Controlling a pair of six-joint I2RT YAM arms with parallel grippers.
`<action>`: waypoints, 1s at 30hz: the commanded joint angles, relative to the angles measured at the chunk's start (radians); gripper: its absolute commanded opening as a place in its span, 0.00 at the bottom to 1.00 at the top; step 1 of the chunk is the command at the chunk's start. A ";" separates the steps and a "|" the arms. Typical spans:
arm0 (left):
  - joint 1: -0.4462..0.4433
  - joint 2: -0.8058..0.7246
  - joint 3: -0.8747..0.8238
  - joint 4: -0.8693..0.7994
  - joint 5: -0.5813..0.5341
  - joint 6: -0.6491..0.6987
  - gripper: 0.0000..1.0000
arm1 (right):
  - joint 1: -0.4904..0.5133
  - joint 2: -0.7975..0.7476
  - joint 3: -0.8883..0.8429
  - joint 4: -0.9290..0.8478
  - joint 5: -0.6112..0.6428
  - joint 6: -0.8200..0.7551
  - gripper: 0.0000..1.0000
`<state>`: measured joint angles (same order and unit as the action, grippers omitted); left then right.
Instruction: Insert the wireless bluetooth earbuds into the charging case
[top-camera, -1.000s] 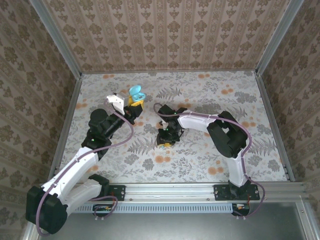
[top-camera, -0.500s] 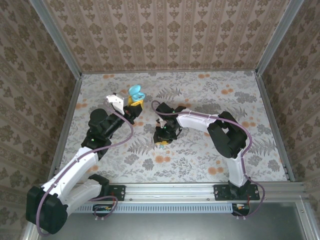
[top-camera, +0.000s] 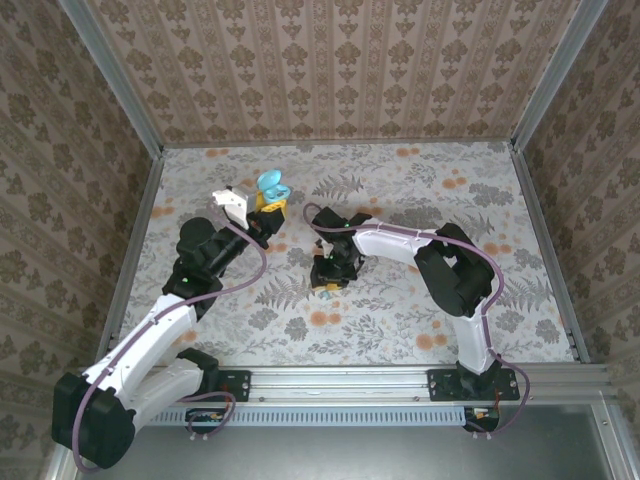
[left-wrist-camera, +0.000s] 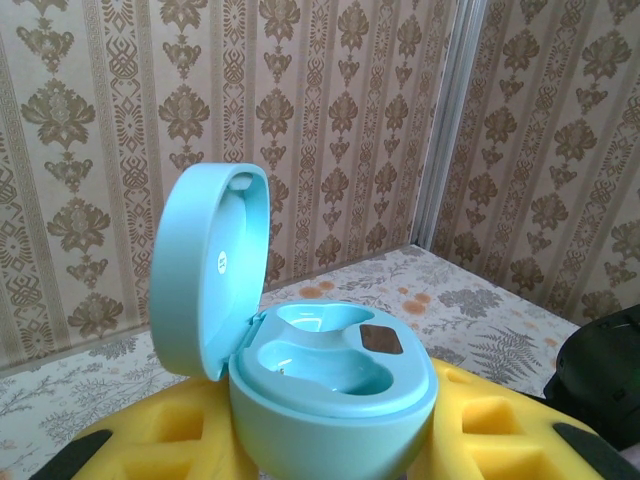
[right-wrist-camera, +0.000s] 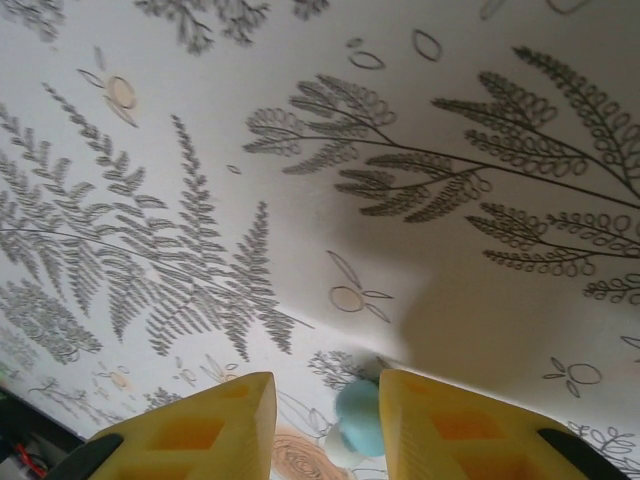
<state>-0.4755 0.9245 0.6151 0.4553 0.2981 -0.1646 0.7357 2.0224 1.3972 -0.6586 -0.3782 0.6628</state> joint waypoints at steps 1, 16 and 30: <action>0.009 -0.023 0.001 0.018 0.003 -0.006 0.28 | -0.004 -0.012 -0.026 -0.020 0.025 0.019 0.36; 0.009 -0.017 0.003 0.021 0.004 -0.013 0.28 | 0.011 0.016 -0.039 -0.068 -0.036 -0.045 0.35; 0.009 0.001 0.015 0.025 0.014 -0.021 0.28 | 0.044 0.065 0.013 -0.109 0.053 -0.049 0.32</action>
<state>-0.4751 0.9237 0.6151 0.4557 0.3000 -0.1654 0.7540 2.0377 1.3930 -0.7052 -0.3641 0.6281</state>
